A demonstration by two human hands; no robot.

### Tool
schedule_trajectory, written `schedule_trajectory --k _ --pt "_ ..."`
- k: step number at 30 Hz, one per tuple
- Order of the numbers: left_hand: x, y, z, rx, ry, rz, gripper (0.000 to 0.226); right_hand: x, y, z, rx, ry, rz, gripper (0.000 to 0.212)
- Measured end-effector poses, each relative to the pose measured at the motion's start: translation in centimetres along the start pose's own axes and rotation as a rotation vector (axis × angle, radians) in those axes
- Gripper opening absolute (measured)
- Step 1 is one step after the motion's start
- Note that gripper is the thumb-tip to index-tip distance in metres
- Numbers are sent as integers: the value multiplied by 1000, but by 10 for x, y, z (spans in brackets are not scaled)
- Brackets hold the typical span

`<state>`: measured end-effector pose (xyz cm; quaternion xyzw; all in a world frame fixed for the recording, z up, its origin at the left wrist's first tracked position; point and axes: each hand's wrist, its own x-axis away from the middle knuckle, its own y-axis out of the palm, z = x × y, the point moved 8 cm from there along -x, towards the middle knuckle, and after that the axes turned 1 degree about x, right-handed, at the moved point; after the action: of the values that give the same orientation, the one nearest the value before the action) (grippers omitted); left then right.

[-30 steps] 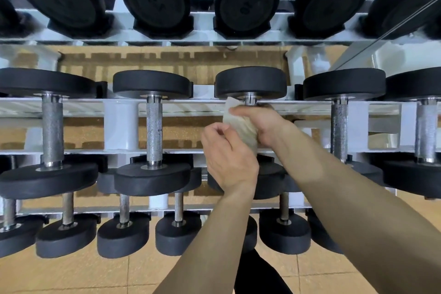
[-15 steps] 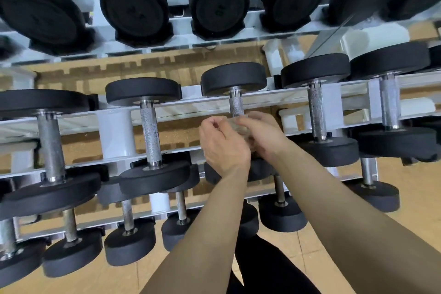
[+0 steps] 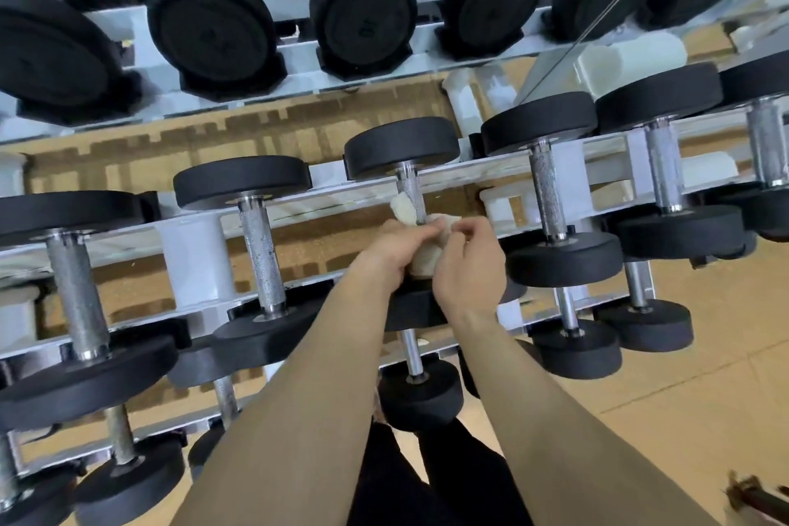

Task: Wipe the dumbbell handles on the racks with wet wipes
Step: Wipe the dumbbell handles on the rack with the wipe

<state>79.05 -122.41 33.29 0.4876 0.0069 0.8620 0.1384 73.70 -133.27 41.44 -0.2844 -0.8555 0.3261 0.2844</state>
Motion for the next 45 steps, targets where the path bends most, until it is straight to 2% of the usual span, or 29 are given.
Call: schedule_trajectory --k 4,7,9,11,13,15,17,19,21,25,27,29,32,33,37,38,42,45 --pt "-12 7 18 234 -9 66 90 -4 3 0 47 -7 8 24" --pt "-26 3 42 371 68 119 106 -4 2 -1 69 -17 26 26" --pt "-30 1 44 386 92 141 97 -4 4 -2 85 -21 15 26" --pt "-24 3 28 341 52 114 77 -5 4 -3 104 -30 -3 26" --pt "-14 10 3 246 -41 10 53 -5 3 -3 117 -37 -7 26" --pt "-5 15 -7 209 -68 -98 40 -5 4 -4 135 -41 -20 28" --pt "-4 16 4 242 -81 -111 44 -4 3 -5 126 -37 -24 27" --pt "-13 11 18 328 -69 -7 53 -4 4 -4 111 -36 -34 26" --pt "-24 9 33 434 -5 46 40 -5 4 -3 103 -41 -40 24" --pt "-31 5 32 541 23 30 22 -6 5 -1 105 -44 -43 21" --pt "-25 8 27 557 14 -63 31 -6 4 -2 110 -56 -38 23" --pt "-11 11 17 489 -32 -167 43 -5 5 -3 119 -66 -41 23" --pt "7 3 -3 247 -79 -281 48 -5 6 -3 124 -67 -40 23" --pt "9 -3 -7 152 -75 -280 44 -6 6 -3 127 -65 -41 22" --pt "10 -24 -7 -111 3 -135 6 -6 6 -1 134 -58 -42 20" --pt "11 -27 -6 -76 15 -100 4 -7 6 -1 131 -55 -38 21" --pt "6 -23 -11 286 -13 27 29 -6 5 -2 123 -50 -36 22" --pt "-6 -14 1 510 -20 131 35 -6 4 -3 124 -41 -31 22"
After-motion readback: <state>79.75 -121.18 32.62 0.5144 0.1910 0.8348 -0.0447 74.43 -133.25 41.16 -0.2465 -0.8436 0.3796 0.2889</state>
